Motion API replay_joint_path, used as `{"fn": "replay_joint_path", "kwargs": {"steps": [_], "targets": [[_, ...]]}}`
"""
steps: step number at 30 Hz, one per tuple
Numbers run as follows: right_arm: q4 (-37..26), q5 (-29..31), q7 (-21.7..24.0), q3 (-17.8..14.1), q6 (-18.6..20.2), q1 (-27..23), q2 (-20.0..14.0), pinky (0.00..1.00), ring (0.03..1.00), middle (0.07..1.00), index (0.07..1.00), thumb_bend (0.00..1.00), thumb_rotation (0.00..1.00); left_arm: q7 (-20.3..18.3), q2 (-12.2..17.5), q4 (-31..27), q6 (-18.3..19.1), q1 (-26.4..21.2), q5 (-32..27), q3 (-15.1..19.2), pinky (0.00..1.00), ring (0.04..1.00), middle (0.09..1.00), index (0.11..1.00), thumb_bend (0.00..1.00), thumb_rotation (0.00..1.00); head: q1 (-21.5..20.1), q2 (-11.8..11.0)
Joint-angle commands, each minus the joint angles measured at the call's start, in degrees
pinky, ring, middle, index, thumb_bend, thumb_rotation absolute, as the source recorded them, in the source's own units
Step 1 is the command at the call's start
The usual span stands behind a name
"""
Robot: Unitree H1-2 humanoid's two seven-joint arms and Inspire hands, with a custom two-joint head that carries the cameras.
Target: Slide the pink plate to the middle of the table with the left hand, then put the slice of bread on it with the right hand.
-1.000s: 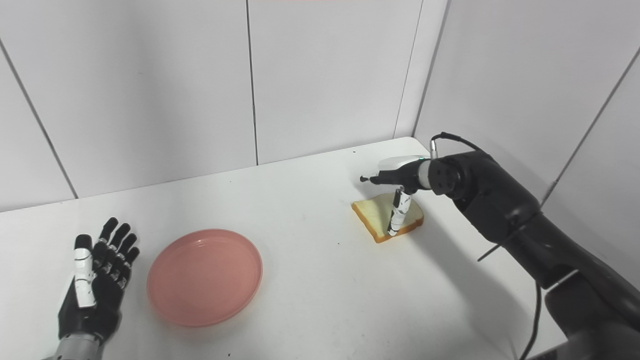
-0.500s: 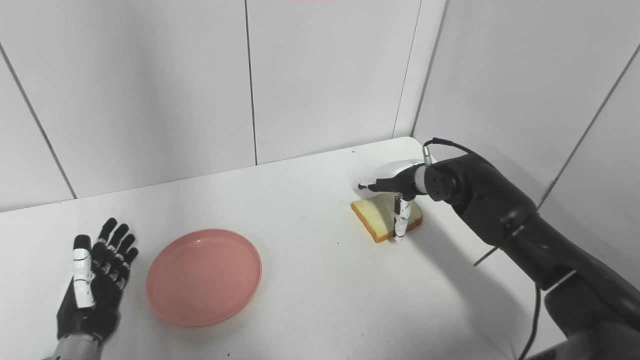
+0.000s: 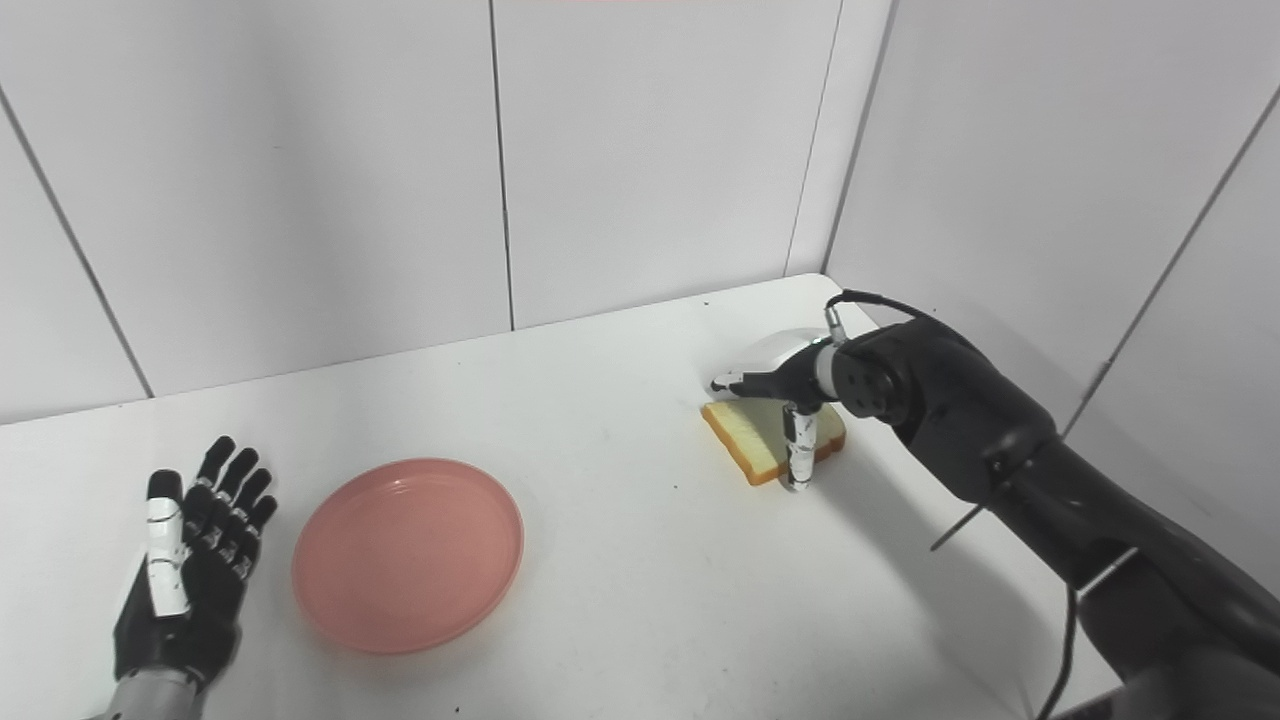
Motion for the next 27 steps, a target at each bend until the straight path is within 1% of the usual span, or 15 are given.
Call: {"fn": "replay_joint_path", "kwargs": {"steps": [1,4,5,7,8,11,14,16,17,18,22,23,24,26,27], "targets": [[-0.2,-0.6,-1.5,-1.7,0.9,-1.4,-1.0,1.00,1.000,1.000,0.984,0.92,0.06,-0.6,0.0,-2.3,-0.3,-1.1,-0.5,-0.3,1.00,0.977,0.968,0.946,0.71,1.00,0.0,0.2],[0.4,-0.7,-3.5,-2.6,0.5,-0.9,-0.5,0.94,0.990,0.999,0.955,0.90,0.04,-0.5,0.0,-2.3,-0.2,-1.1,-0.3,-0.3,1.00,0.977,0.968,0.945,0.71,1.00,0.0,0.3],[0.6,-0.7,-4.6,-3.1,0.5,-0.6,-0.2,0.88,0.968,0.985,0.931,0.87,0.02,-0.5,0.0,-2.3,-0.3,-1.1,-0.3,-0.3,1.00,0.975,0.967,0.945,0.71,1.00,0.0,0.3],[1.1,-0.8,-7.0,-3.8,-0.1,-0.1,0.0,0.84,0.949,0.973,0.917,0.85,0.02,-0.5,0.0,-2.3,-0.3,-1.0,-0.4,-0.3,1.00,0.975,0.967,0.945,0.71,1.00,0.1,0.3],[1.3,-0.7,-8.0,-4.2,-0.3,0.2,0.1,0.78,0.915,0.950,0.898,0.83,0.01,-0.6,0.0,-2.3,-0.3,-1.0,-0.4,-0.3,1.00,0.975,0.966,0.943,0.71,1.00,0.1,0.4],[2.3,0.4,-11.1,-5.4,-1.6,1.1,0.4,0.70,0.852,0.902,0.838,0.79,0.00,-0.7,0.0,-2.5,-0.3,-0.9,-0.5,-0.3,1.00,0.976,0.966,0.942,0.71,1.00,-0.1,0.5],[3.8,0.5,-12.9,-5.8,-1.4,1.3,0.6,0.69,0.836,0.880,0.813,0.75,0.00,-0.7,0.0,-2.6,-0.2,-0.9,-0.6,-0.3,1.00,0.977,0.966,0.942,0.71,1.00,-0.1,0.5],[4.6,0.9,-14.9,-6.2,-2.6,1.6,0.6,0.58,0.702,0.806,0.776,0.73,0.00,-0.7,0.0,-2.7,0.0,-0.9,-0.6,-0.3,1.00,0.978,0.967,0.942,0.71,1.00,-0.1,0.7],[5.0,1.1,-15.8,-6.3,-3.0,1.8,0.6,0.51,0.612,0.740,0.741,0.71,0.00,-0.7,0.0,-2.7,0.0,-0.9,-0.7,-0.2,1.00,0.977,0.966,0.942,0.71,1.00,-0.1,0.8],[5.4,1.1,-16.6,-6.3,-3.6,1.9,0.6,0.51,0.604,0.735,0.738,0.70,0.00,-0.7,0.1,-2.7,0.1,-0.9,-0.7,-0.2,1.00,0.977,0.967,0.942,0.71,1.00,-0.1,0.8],[6.6,0.7,-18.6,-6.2,-4.1,2.0,0.5,0.48,0.562,0.667,0.685,0.63,0.00,-0.8,0.0,-2.7,0.0,-0.9,-0.7,-0.2,1.00,0.976,0.967,0.942,0.72,0.99,-0.2,0.8],[6.9,1.0,-19.1,-6.4,-4.5,2.1,0.6,0.48,0.550,0.581,0.595,0.58,0.00,-0.8,0.0,-2.7,0.1,-0.9,-0.7,-0.2,1.00,0.977,0.967,0.943,0.71,0.99,-0.2,0.8],[7.0,1.6,-19.6,-6.8,-4.8,2.2,0.7,0.46,0.474,0.545,0.550,0.54,0.00,-0.7,0.0,-2.8,0.2,-0.9,-0.7,-0.3,1.00,0.977,0.968,0.943,0.71,1.00,-0.2,0.8],[6.9,2.5,-20.4,-7.5,-4.9,2.5,0.8,0.44,0.417,0.509,0.546,0.51,0.00,-0.6,-0.1,-2.9,0.3,-0.9,-0.7,-0.3,1.00,0.976,0.967,0.944,0.71,1.00,-0.2,0.8],[6.9,2.8,-20.6,-7.6,-5.1,2.5,0.8,0.44,0.415,0.508,0.546,0.51,0.00,-0.6,-0.1,-2.9,0.3,-0.9,-0.7,-0.3,1.00,0.976,0.967,0.944,0.71,1.00,-0.2,0.8]]}}
